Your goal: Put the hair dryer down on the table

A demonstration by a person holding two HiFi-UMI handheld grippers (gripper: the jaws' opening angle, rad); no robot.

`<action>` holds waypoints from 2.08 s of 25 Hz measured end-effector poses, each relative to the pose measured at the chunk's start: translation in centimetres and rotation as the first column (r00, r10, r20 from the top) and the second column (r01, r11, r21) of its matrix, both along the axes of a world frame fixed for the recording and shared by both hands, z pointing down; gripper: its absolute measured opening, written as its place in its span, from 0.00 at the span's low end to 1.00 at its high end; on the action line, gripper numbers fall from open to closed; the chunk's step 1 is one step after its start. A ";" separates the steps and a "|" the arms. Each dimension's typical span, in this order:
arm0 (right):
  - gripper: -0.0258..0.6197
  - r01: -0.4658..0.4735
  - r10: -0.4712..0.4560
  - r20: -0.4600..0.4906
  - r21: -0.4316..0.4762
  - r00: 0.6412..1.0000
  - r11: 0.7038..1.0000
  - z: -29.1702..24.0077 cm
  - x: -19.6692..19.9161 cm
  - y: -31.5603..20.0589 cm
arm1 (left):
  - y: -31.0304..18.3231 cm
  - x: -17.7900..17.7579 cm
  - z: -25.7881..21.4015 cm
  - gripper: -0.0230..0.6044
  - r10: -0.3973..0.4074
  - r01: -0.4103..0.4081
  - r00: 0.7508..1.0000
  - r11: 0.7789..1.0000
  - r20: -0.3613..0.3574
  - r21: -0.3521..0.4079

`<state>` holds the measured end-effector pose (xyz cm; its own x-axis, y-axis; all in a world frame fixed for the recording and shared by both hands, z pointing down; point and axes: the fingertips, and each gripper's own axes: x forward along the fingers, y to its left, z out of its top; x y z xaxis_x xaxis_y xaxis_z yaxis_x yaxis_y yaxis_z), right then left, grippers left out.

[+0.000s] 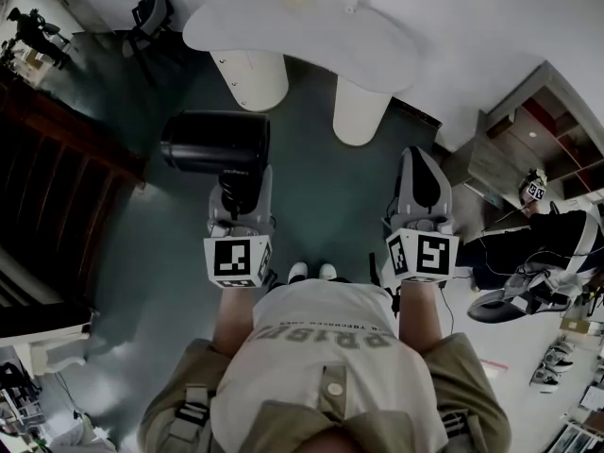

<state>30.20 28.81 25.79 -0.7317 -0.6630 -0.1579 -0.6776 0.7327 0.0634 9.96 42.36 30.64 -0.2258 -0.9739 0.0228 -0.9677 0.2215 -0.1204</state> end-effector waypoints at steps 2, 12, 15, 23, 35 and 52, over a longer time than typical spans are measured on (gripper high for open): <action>0.12 0.021 -0.021 0.007 -0.006 1.000 1.000 0.1 0.2 -0.4 | -0.2 0.3 0.1 0.25 -0.006 0.006 1.000 1.000 -0.001 0.001; 0.40 0.069 -0.070 -0.001 -0.030 0.998 0.997 1.1 0.1 -2.1 | -1.8 1.2 1.0 0.25 -0.010 0.010 1.000 1.000 -0.013 -0.008; 0.40 0.077 -0.077 -0.003 -0.053 0.997 0.996 1.7 -0.7 -2.2 | -2.2 0.6 1.3 0.25 -0.005 0.005 1.000 1.000 -0.014 -0.026; 0.40 0.056 -0.056 -0.003 -0.078 0.998 0.995 2.0 -3.6 -3.9 | -4.5 -2.4 1.4 0.25 0.044 -0.044 0.999 0.998 -0.020 -0.034; 0.35 0.024 -0.024 0.002 -0.059 1.000 0.998 0.6 -9.2 -7.6 | -9.8 -8.6 0.2 0.25 0.125 -0.125 0.992 0.992 0.004 -0.003; 0.36 -0.062 0.058 -0.053 -0.082 0.997 0.995 1.8 -12.9 -10.4 | -14.0 -13.8 1.3 0.25 0.172 -0.173 0.985 0.985 -0.027 -0.027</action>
<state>17.26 18.43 27.54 -0.6959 -0.7153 -0.0638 -0.7180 0.6950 0.0392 -3.83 28.41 31.90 -0.0537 -0.9970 0.0556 -0.9938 0.0479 -0.1006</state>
